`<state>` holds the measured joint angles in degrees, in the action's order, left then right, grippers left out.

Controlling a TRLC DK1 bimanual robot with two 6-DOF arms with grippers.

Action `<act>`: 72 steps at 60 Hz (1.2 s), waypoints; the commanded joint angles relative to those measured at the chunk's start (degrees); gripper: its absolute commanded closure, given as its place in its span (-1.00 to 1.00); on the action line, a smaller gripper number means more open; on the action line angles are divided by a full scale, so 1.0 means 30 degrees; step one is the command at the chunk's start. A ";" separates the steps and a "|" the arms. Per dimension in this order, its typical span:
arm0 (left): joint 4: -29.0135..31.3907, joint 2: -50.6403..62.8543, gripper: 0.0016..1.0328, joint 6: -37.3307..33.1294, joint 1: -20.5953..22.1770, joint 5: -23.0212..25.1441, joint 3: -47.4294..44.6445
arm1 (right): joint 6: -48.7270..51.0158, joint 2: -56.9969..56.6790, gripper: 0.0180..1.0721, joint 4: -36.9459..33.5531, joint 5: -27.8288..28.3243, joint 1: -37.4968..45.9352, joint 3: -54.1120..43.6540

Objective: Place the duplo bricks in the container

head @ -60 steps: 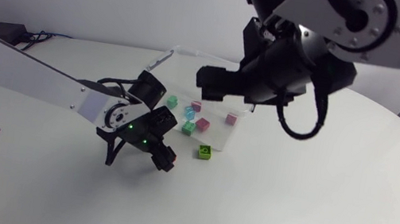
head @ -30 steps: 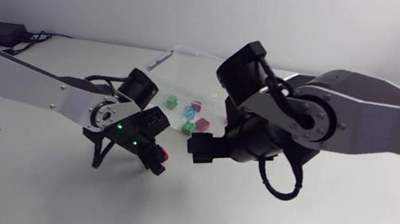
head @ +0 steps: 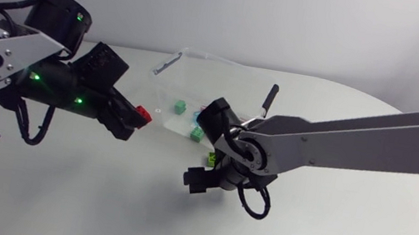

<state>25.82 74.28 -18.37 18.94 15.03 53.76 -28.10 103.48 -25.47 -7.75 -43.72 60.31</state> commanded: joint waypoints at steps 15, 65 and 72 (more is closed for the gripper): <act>0.0386 -0.1000 0.63 -0.0585 -0.1333 0.1114 0.0304 | 0.0020 0.1453 -0.87 0.0464 -0.0259 0.0483 0.1546; 0.0152 -0.1118 0.63 -0.0849 -0.2446 0.2140 -0.0194 | -0.0185 0.4793 -0.62 -0.1030 -0.0493 0.1802 0.5735; 0.0152 -0.1264 0.63 -0.0878 -0.2475 0.2140 -0.0312 | -0.0185 0.5145 -0.19 -0.1177 -0.0552 0.1919 0.6116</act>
<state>26.63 71.59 -19.77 11.99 20.78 53.82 -27.22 116.60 -27.86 -8.82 -38.74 77.21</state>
